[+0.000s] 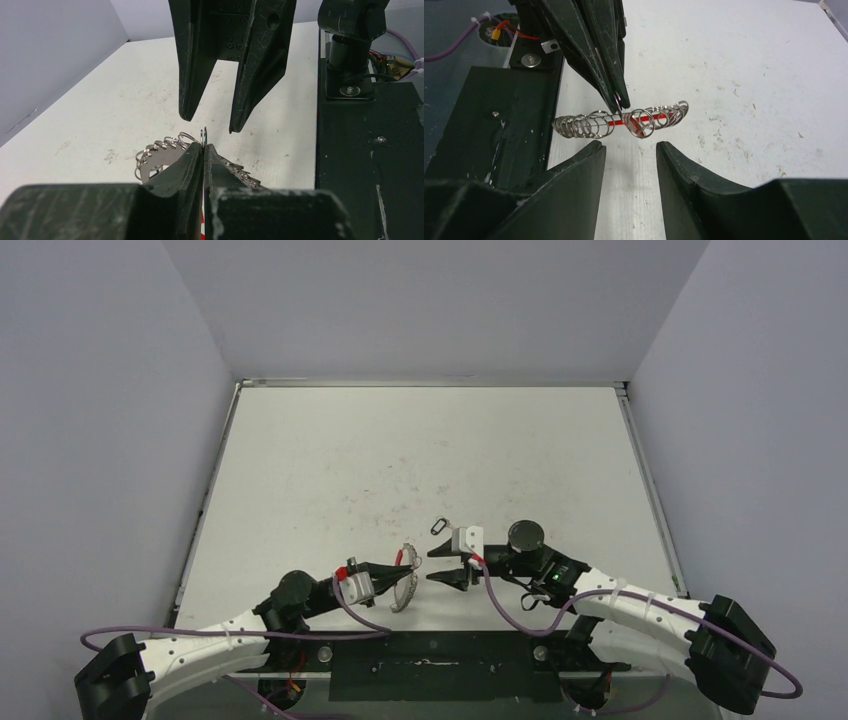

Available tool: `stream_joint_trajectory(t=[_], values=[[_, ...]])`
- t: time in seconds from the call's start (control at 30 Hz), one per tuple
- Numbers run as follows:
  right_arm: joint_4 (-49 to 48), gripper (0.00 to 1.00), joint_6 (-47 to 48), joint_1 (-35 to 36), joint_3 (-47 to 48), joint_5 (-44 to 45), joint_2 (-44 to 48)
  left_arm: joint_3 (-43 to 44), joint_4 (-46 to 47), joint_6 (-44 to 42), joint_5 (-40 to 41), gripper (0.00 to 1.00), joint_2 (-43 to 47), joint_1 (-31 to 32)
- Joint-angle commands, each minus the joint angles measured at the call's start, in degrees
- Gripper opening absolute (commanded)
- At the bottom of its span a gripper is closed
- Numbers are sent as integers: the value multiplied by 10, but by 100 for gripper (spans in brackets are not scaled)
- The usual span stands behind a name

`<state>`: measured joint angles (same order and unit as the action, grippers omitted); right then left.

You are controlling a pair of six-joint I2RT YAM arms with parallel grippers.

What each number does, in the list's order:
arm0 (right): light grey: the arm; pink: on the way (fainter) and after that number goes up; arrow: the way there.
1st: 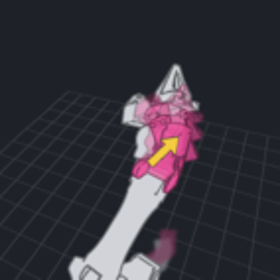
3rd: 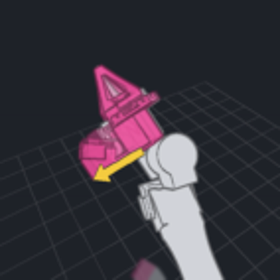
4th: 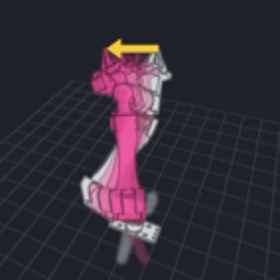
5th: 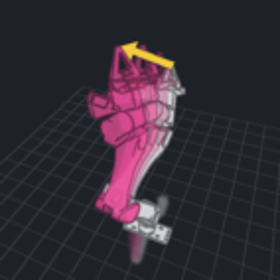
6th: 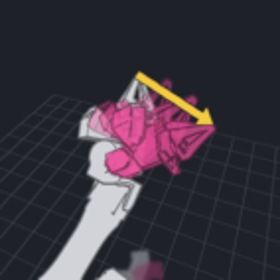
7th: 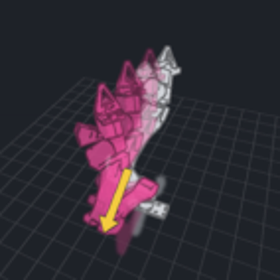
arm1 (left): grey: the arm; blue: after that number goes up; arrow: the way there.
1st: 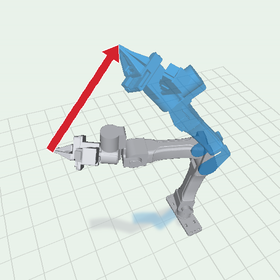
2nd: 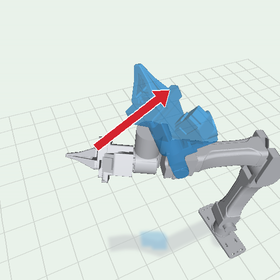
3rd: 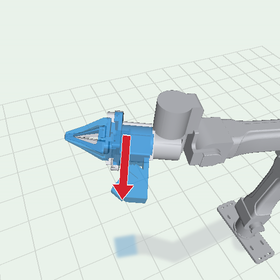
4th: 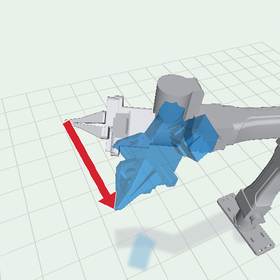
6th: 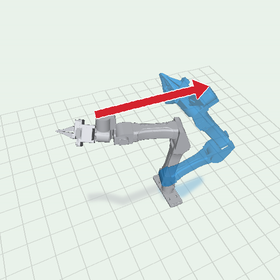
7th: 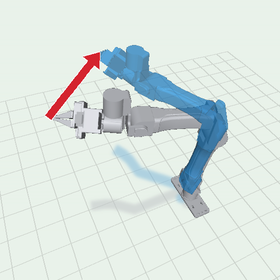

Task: Put the keys on the keyring
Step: Adjust the keyring at the center of the board.

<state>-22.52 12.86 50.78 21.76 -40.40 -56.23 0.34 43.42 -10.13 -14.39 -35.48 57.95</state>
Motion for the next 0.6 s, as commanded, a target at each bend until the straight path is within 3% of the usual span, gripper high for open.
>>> stream_joint_trajectory(t=[0.0,0.2,0.57], values=[[-99,40,-12,15,14,-31,-13,-25,20,2,-11,0,3,1],[-106,20,-9,34,22,-32,-33,-25,27,4,-12,0,-3,1],[-113,24,-12,39,37,-13,-72,-25,27,6,-17,0,6,1]])
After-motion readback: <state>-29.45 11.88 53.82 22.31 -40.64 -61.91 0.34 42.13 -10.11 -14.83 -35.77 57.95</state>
